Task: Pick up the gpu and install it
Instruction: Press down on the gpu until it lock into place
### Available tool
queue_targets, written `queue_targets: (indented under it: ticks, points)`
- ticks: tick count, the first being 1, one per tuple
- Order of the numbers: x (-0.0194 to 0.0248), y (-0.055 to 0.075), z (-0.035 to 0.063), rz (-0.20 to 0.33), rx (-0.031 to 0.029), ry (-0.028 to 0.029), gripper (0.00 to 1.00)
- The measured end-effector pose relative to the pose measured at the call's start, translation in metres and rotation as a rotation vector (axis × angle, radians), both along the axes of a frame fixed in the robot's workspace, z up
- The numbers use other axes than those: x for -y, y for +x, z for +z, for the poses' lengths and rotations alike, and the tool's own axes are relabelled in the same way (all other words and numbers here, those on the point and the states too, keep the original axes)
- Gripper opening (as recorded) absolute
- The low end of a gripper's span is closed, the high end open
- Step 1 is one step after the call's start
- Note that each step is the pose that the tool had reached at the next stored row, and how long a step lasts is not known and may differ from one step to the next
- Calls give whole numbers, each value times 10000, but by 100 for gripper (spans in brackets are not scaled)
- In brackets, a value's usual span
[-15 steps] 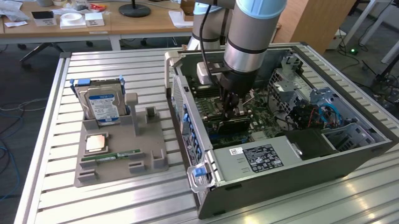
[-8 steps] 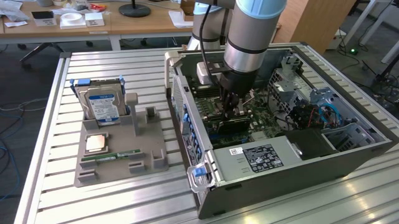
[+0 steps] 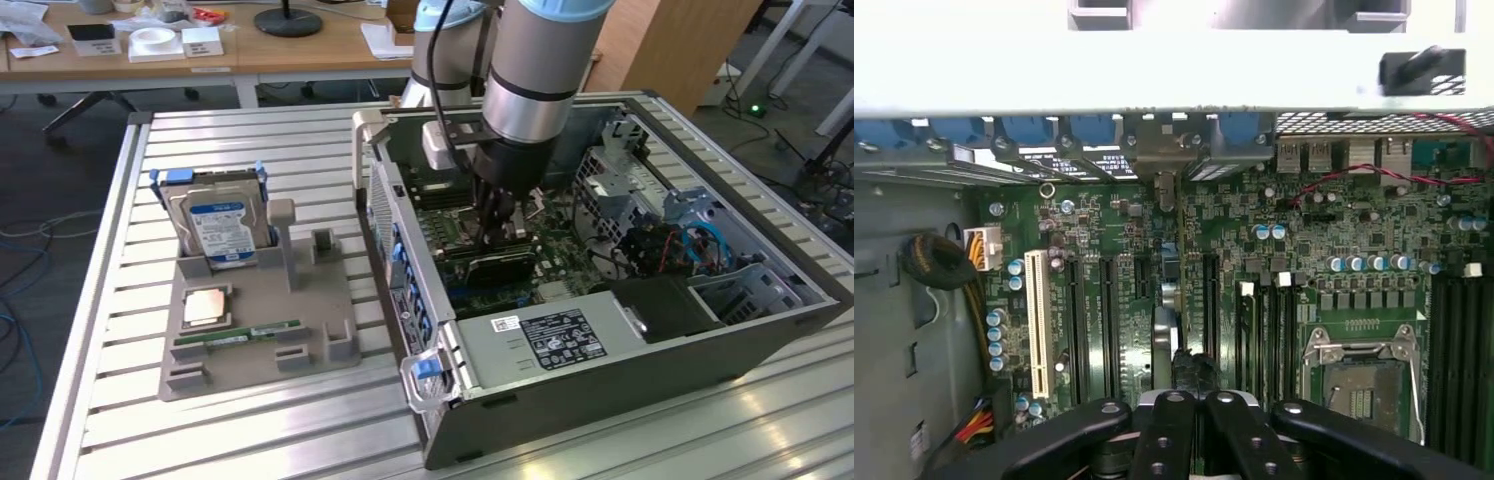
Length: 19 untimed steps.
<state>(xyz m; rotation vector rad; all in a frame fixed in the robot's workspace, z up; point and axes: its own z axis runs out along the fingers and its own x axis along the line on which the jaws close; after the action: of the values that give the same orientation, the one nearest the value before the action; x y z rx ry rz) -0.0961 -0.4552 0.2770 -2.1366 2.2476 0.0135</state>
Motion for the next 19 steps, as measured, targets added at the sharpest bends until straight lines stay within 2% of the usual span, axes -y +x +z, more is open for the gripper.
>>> queue_targets:
  ticks: [8,19]
  points:
    - [0,1,257,-1,0,1,11]
    - [0,1,502,-5,0,-1,11]
